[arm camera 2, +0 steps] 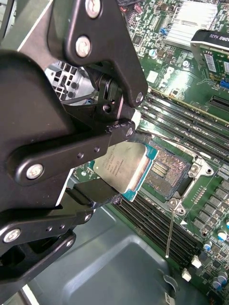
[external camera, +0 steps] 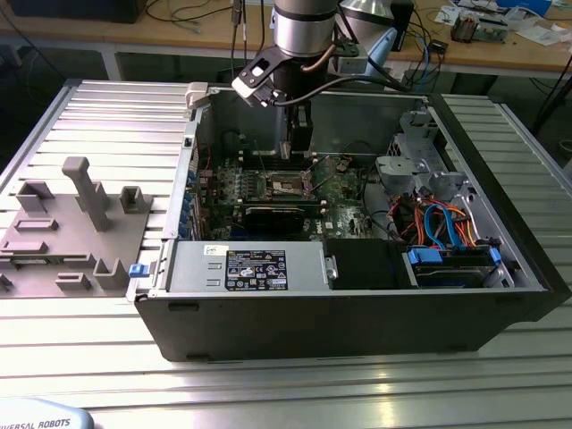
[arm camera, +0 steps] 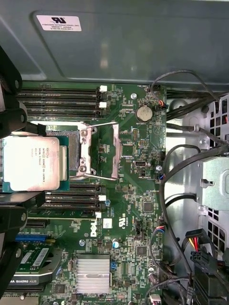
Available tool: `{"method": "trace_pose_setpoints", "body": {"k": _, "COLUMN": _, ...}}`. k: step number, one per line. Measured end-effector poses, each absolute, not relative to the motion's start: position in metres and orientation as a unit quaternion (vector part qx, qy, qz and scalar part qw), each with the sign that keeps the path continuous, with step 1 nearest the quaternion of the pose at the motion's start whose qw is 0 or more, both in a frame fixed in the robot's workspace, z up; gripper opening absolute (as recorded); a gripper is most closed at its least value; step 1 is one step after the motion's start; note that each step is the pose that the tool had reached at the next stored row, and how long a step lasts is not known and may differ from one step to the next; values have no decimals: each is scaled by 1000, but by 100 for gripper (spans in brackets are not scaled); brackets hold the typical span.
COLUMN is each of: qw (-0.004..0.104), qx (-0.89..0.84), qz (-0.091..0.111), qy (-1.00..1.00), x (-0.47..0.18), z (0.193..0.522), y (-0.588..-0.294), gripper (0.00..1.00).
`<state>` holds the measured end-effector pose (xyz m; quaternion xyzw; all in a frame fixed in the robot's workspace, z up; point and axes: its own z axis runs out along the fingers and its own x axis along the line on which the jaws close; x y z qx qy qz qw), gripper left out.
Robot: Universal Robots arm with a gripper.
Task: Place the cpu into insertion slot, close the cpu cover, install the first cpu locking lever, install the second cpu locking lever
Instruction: 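Place the cpu into insertion slot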
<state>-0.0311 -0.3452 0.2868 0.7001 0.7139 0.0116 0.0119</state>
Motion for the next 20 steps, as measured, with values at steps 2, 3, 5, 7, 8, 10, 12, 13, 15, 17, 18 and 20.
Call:
{"method": "trace_pose_setpoints", "body": {"k": 2, "qw": 12, "qx": 700, "qz": 12, "qy": 714, "x": -31, "z": 286, "y": -345, "gripper": 54}}
{"method": "trace_pose_setpoints", "body": {"k": 3, "qw": 12, "qx": 700, "qz": 12, "qy": 714, "x": -31, "z": 286, "y": -345, "gripper": 54}}
{"method": "trace_pose_setpoints", "body": {"k": 5, "qw": 12, "qx": 700, "qz": 12, "qy": 714, "x": -31, "z": 286, "y": -345, "gripper": 54}}
{"method": "trace_pose_setpoints", "body": {"k": 7, "qw": 12, "qx": 700, "qz": 12, "qy": 714, "x": -31, "z": 285, "y": -345, "gripper": 54}}
{"method": "trace_pose_setpoints", "body": {"k": 8, "qw": 12, "qx": 700, "qz": 12, "qy": 714, "x": -31, "z": 285, "y": -345, "gripper": 54}}
{"method": "trace_pose_setpoints", "body": {"k": 10, "qw": 12, "qx": 700, "qz": 12, "qy": 714, "x": -31, "z": 285, "y": -345, "gripper": 54}}
{"method": "trace_pose_setpoints", "body": {"k": 12, "qw": 12, "qx": 700, "qz": 12, "qy": 714, "x": -31, "z": 284, "y": -345, "gripper": 54}}
{"method": "trace_pose_setpoints", "body": {"k": 13, "qw": 12, "qx": 700, "qz": 12, "qy": 714, "x": -31, "z": 284, "y": -345, "gripper": 54}}
{"method": "trace_pose_setpoints", "body": {"k": 15, "qw": 12, "qx": 700, "qz": 12, "qy": 714, "x": -31, "z": 284, "y": -345, "gripper": 54}}
{"method": "trace_pose_setpoints", "body": {"k": 17, "qw": 12, "qx": 700, "qz": 12, "qy": 714, "x": -31, "z": 283, "y": -345, "gripper": 54}}
{"method": "trace_pose_setpoints", "body": {"k": 18, "qw": 12, "qx": 700, "qz": 12, "qy": 714, "x": -31, "z": 283, "y": -345, "gripper": 54}}
{"method": "trace_pose_setpoints", "body": {"k": 20, "qw": 12, "qx": 700, "qz": 12, "qy": 714, "x": -31, "z": 283, "y": -345, "gripper": 54}}
